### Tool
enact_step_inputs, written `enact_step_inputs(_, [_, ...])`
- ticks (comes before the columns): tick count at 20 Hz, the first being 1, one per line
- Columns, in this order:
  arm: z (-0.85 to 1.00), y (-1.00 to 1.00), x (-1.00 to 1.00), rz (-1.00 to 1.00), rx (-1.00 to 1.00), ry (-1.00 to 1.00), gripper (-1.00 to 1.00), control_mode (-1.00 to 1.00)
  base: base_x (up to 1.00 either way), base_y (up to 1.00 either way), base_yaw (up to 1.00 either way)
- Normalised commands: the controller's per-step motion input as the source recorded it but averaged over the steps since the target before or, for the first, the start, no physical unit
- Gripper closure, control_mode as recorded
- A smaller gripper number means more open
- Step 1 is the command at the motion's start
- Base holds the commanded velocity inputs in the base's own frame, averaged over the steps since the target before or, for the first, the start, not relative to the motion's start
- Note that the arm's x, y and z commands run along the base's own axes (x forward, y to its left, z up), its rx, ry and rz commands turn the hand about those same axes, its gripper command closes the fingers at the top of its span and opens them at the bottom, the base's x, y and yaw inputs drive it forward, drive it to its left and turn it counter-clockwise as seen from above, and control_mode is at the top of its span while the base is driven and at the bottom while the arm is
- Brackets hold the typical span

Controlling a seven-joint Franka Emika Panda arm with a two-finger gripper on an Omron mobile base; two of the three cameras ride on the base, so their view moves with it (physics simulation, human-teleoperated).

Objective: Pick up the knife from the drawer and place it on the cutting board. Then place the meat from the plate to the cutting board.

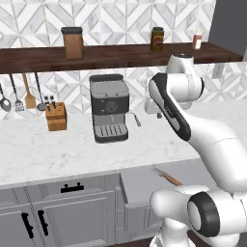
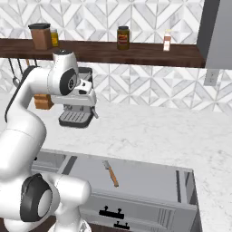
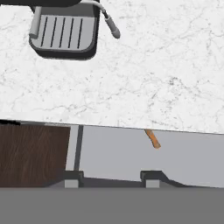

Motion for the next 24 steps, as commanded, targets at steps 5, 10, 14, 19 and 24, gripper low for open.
enact_step_inputs(5, [0.00, 0.00, 0.00, 0.00, 0.00, 0.00, -1.00, 1.00, -0.29, 0.00, -0.01])
enact_step_inputs(10, [0.00, 0.00, 0.00, 0.00, 0.00, 0.00, -1.00, 1.00, -0.81, 0.00, -0.19])
enact_step_inputs(14, [0.00, 0.00, 0.00, 0.00, 0.00, 0.00, -1.00, 1.00, -0.25, 0.14, -0.27])
enact_step_inputs(19, [0.00, 0.00, 0.00, 0.00, 0.00, 0.00, -1.00, 1.00, 0.00, 0.22, -0.11])
enact_step_inputs(24, [0.00, 0.00, 0.00, 0.00, 0.00, 0.00, -1.00, 1.00, 0.00, 0.11, -0.18])
